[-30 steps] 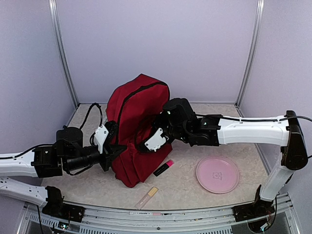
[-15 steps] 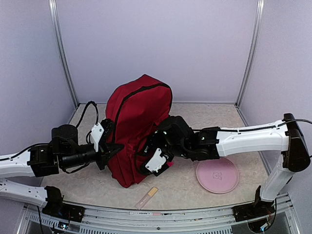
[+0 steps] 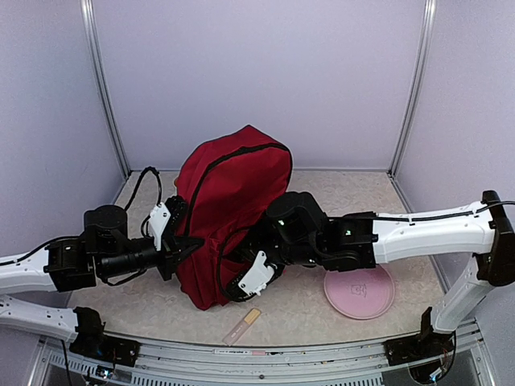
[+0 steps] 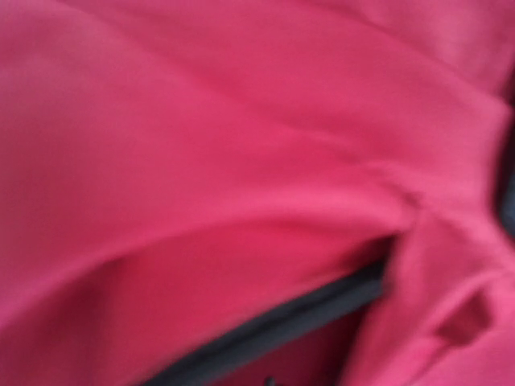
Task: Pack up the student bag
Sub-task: Place the pen in the lower front pocket of the bag.
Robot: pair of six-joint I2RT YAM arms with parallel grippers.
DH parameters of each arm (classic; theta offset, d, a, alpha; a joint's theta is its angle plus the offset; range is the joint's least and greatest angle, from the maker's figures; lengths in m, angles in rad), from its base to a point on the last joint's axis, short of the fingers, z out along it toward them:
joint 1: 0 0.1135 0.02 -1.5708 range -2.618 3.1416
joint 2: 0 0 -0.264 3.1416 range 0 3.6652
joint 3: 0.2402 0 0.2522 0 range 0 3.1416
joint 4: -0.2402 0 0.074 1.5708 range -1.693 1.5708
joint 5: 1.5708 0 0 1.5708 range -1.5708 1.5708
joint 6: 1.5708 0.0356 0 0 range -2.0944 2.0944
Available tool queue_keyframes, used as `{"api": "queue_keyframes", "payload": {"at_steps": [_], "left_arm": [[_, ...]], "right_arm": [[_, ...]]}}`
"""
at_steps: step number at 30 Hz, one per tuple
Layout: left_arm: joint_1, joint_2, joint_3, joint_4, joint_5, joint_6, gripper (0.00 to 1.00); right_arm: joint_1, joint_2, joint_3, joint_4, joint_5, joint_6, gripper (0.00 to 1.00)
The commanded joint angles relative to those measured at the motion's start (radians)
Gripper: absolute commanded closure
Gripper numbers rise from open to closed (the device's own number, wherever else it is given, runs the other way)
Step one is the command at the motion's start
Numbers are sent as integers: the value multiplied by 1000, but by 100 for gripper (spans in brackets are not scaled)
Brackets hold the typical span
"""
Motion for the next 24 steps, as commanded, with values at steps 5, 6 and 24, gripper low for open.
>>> {"api": "queue_keyframes", "payload": {"at_steps": [5, 6, 24], "left_arm": [[5, 4, 51, 130, 38, 8, 100], [4, 2, 49, 131, 35, 7, 100], [7, -47, 13, 145, -41, -39, 98]], "right_arm": [[-59, 129, 136, 30, -116, -39, 100], [-69, 133, 136, 37, -116, -29, 100], [-98, -157, 119, 12, -289, 514, 33]]}}
